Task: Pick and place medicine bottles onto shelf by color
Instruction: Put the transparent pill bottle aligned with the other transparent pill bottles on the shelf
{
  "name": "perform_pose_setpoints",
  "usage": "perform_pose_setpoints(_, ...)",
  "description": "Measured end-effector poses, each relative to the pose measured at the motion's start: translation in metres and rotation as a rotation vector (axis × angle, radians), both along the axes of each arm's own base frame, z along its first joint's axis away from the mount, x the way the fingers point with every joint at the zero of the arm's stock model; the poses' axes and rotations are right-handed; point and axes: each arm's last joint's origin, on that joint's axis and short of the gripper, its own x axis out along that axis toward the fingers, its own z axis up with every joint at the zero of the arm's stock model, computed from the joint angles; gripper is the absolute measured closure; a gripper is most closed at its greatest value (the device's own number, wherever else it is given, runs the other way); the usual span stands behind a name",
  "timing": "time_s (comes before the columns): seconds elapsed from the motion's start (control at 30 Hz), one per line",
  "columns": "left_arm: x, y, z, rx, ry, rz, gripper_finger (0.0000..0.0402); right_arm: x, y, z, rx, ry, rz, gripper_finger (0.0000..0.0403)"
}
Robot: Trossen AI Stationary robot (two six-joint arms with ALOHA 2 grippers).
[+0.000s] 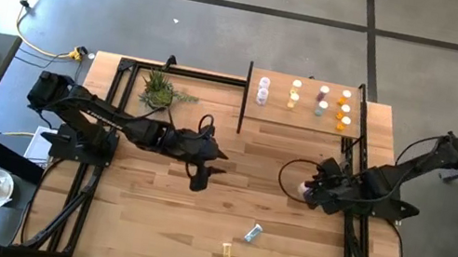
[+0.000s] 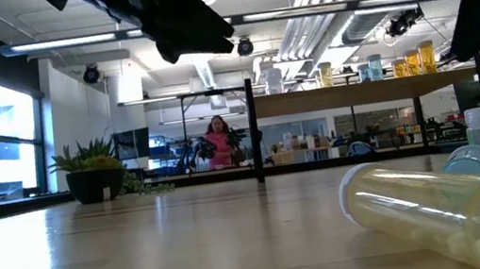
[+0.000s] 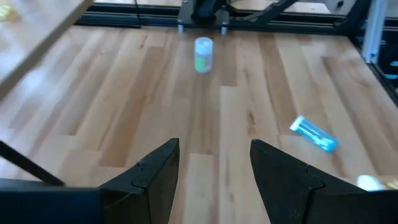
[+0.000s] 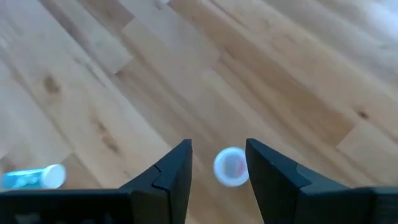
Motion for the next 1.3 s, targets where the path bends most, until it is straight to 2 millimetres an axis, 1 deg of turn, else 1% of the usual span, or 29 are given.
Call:
perform_pose_setpoints(0.3,-0.001,-0.02,-0.002,-0.026,0.015,-0.045,0.0216,-0.007,0.016,-0.002,0.091,-0.004,0.009,0.026)
perform_pose_setpoints(0.53,-0.002,-0.029,-0.002,-0.01,0.014,-0.05,0.0216,-0.004,0.029,-0.013,0.085,0.069,0.027,0.026)
perform_pose_setpoints(0.67,-0.002,-0.031,-0.002,-0.004,0.014,-0.048,0.0216,0.0,0.034,-0.02,0.062,0.108,0.007,0.026)
perform_pose_setpoints(0.87,-0.002,-0.031,-0.002,-0.004,0.014,-0.048,0.0216,0.004,0.042,-0.032,0.112,0.214,-0.03,0.0261)
perform_pose_setpoints(1.03,-0.002,-0.031,-0.002,-0.004,0.014,-0.048,0.0216,0.008,0.045,-0.041,0.089,0.251,-0.052,0.026)
perform_pose_setpoints(1.3,-0.002,-0.031,-0.002,-0.002,0.013,-0.046,0.0216,0.01,0.048,-0.045,0.114,0.289,-0.071,0.026)
